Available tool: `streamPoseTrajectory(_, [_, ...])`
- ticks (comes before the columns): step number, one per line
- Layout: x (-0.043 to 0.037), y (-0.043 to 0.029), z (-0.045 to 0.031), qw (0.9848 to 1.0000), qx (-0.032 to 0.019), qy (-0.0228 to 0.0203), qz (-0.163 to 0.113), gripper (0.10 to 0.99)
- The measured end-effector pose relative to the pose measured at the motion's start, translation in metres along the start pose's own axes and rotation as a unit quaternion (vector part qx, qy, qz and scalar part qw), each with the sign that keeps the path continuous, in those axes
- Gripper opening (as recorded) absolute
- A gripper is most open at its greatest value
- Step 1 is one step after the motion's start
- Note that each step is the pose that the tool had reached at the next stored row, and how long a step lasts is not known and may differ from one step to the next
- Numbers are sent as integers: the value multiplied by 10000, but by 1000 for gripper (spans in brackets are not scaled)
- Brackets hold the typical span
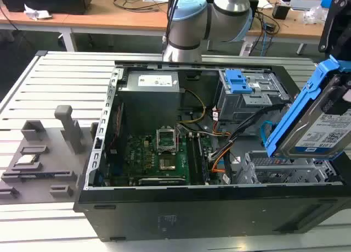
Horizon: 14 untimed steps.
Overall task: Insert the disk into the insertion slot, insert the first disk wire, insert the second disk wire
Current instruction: 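Insert the disk into the insertion slot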
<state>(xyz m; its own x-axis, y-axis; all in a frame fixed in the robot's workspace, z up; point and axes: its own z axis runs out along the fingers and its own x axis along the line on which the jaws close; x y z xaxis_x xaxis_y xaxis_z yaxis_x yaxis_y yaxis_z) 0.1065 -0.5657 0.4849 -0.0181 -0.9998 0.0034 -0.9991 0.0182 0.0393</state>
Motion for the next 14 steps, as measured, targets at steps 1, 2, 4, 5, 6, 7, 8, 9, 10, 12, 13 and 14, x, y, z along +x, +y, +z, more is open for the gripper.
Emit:
streamPoseTrajectory(1, [0,-2,45,10000,0,0,0,365])
streamPoseTrajectory(2, [-1,-4,110,10000,0,-2,0,365])
streamPoseTrajectory(4, [-3,-5,147,10000,-1,-29,-1,365])
streamPoseTrajectory(5, [-4,-6,156,10000,-1,-53,-2,365])
streamPoseTrajectory(6, [-11,-7,184,10000,-2,-92,-3,365])
streamPoseTrajectory(7, [-17,-8,211,10000,-2,-95,-3,365])
streamPoseTrajectory(8, [-24,-9,235,10000,-2,-98,-4,365])
streamPoseTrajectory(9, [-29,-10,251,10000,-2,-100,-4,365])
streamPoseTrajectory(10, [-36,-11,270,9999,-2,-100,-4,365])
streamPoseTrajectory(12, [-52,-12,316,9999,-3,-100,-4,365])
streamPoseTrajectory(13, [-60,-12,338,9999,-3,-101,-4,365])
streamPoseTrajectory(14, [-70,-13,369,9999,-2,-104,-4,365])
